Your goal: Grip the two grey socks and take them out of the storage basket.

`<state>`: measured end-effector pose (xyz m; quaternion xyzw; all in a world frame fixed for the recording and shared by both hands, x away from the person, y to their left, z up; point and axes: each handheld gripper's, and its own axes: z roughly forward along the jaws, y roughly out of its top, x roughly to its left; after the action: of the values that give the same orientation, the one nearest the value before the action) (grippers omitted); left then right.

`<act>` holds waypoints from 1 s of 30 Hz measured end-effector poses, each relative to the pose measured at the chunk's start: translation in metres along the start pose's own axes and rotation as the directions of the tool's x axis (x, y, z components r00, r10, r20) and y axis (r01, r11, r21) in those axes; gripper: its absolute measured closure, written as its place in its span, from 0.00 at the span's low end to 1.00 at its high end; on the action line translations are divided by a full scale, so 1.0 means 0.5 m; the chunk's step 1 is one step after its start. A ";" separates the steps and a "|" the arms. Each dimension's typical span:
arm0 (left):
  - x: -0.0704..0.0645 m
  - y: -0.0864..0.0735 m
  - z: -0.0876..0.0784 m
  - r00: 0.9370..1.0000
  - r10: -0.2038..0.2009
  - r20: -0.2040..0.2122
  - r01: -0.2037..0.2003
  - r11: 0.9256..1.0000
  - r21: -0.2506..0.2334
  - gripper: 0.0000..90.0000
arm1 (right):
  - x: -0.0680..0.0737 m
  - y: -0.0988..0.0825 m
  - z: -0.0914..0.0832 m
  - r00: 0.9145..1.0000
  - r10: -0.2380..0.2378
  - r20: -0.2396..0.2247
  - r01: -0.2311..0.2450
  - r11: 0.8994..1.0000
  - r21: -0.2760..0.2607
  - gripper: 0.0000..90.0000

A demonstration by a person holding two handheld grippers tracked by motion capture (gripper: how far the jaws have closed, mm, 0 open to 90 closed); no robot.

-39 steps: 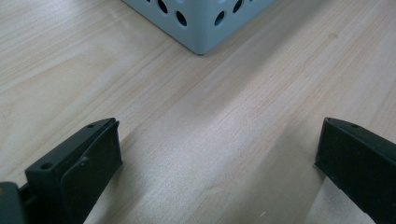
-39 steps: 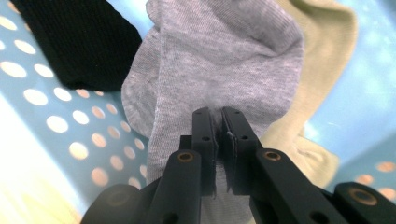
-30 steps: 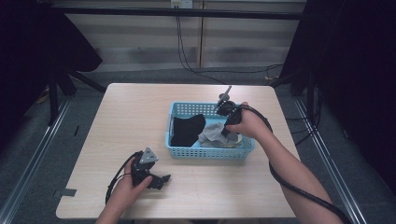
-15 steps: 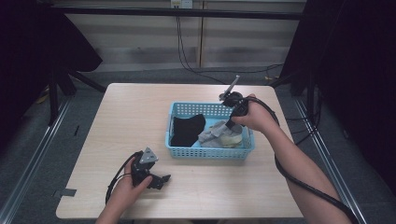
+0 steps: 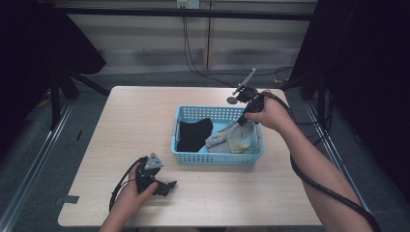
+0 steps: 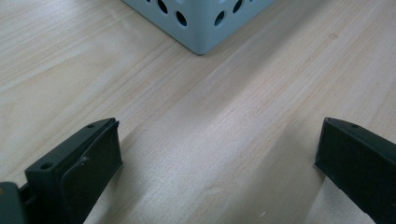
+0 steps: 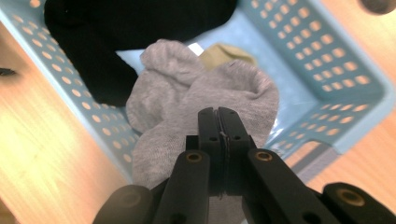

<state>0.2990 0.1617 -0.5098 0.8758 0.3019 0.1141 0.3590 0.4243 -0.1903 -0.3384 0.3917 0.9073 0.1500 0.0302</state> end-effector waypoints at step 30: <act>0.000 0.000 0.000 1.000 -0.002 0.000 0.002 1.000 -0.001 0.00 | -0.122 -0.108 -0.172 0.984 0.144 0.106 -0.132 0.985 -0.111 0.99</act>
<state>0.2989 0.1615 -0.5099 0.8752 0.3028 0.1140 0.3596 0.4139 -0.2907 -0.2762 0.4594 0.8658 0.1758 0.0917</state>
